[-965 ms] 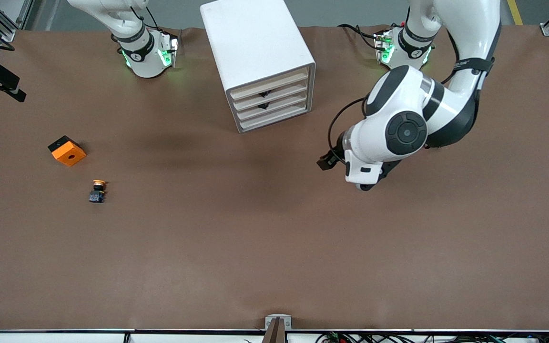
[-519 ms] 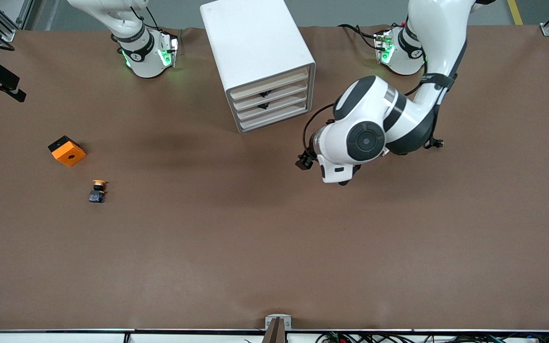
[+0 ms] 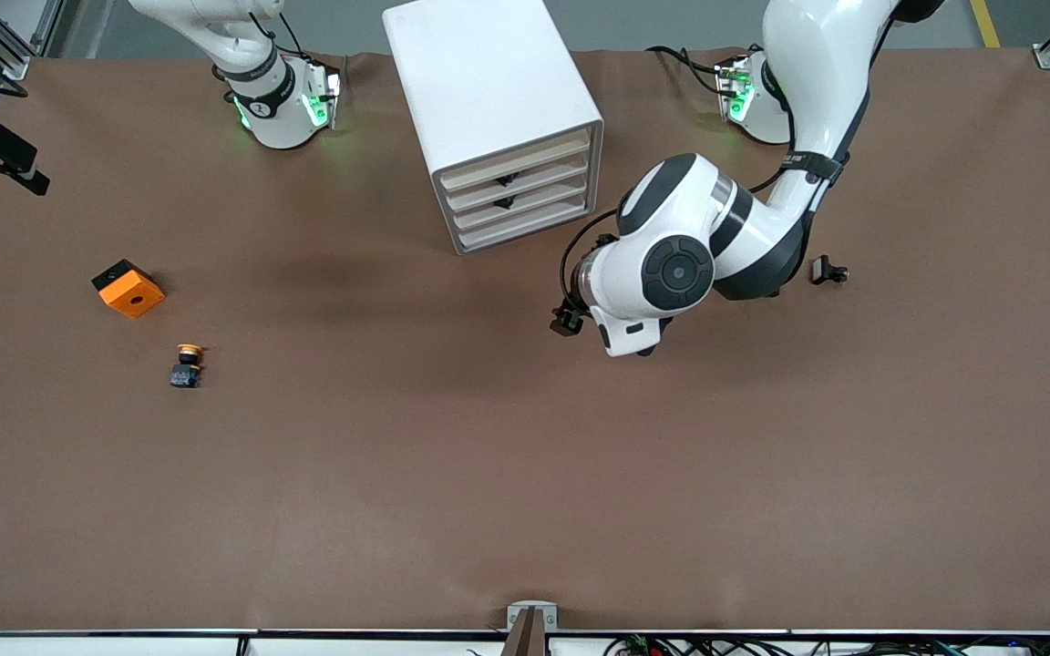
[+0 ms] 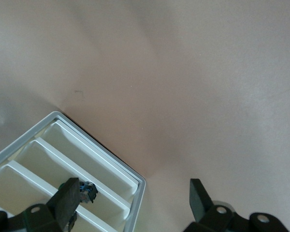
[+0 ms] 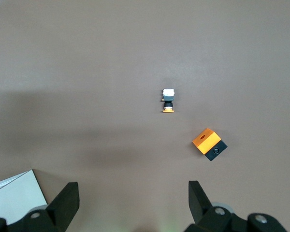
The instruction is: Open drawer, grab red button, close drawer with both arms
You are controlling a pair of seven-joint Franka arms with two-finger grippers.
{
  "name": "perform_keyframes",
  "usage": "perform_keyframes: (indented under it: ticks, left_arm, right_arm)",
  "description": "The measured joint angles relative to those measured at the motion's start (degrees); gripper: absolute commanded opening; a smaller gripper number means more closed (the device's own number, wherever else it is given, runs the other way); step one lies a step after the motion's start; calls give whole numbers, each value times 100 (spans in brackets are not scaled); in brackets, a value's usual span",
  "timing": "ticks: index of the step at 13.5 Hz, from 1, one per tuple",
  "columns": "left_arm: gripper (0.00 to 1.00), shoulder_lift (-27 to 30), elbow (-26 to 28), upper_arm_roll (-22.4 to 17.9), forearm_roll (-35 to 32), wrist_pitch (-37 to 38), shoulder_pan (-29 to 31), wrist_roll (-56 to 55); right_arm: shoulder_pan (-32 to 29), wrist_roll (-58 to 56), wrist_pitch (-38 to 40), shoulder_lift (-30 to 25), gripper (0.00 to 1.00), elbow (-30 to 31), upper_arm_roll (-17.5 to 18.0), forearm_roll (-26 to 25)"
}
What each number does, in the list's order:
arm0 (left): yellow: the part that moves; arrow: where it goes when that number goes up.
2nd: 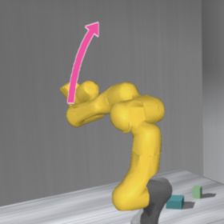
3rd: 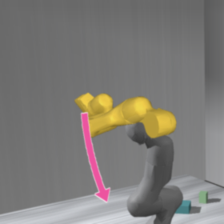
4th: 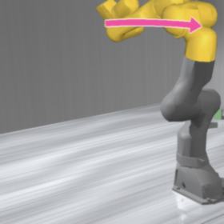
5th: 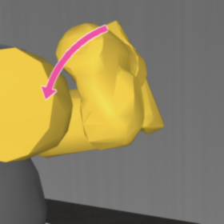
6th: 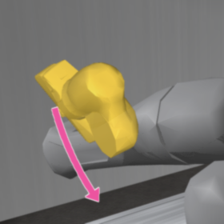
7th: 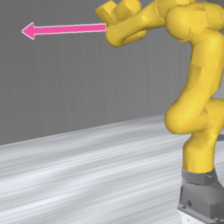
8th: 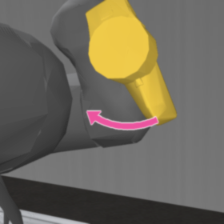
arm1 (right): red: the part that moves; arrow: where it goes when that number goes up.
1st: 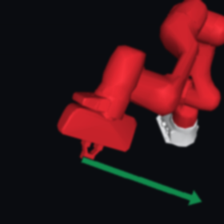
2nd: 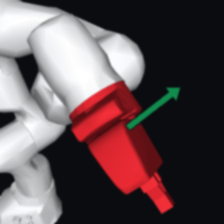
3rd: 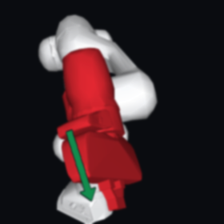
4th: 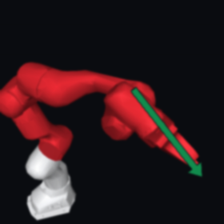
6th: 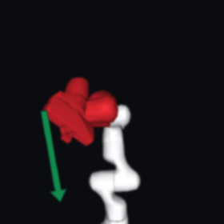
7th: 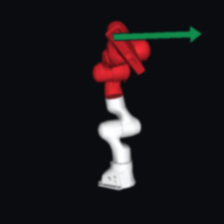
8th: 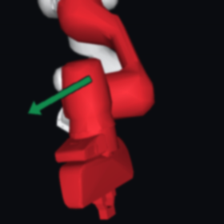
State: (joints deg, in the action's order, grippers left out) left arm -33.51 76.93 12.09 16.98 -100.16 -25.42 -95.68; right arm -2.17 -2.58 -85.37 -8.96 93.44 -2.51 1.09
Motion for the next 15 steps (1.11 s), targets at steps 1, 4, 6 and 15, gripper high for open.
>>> perform_keyframes:
  ticks: [1,4,6,15]
  left_arm:
    - [100,0,-6,0,1,3,0,-126]
    - [100,10,-25,-15,96,163,50,-236]
    - [100,30,-34,-39,209,440,127,-370]
    - [100,26,-23,-53,269,641,305,-2129]
  right_arm:
    - [0,0,0,0,100,0,-1,0]
    - [0,0,0,0,100,0,-2,0]
    - [0,0,0,0,100,0,-2,0]
    - [0,0,-12,0,100,0,-5,0]
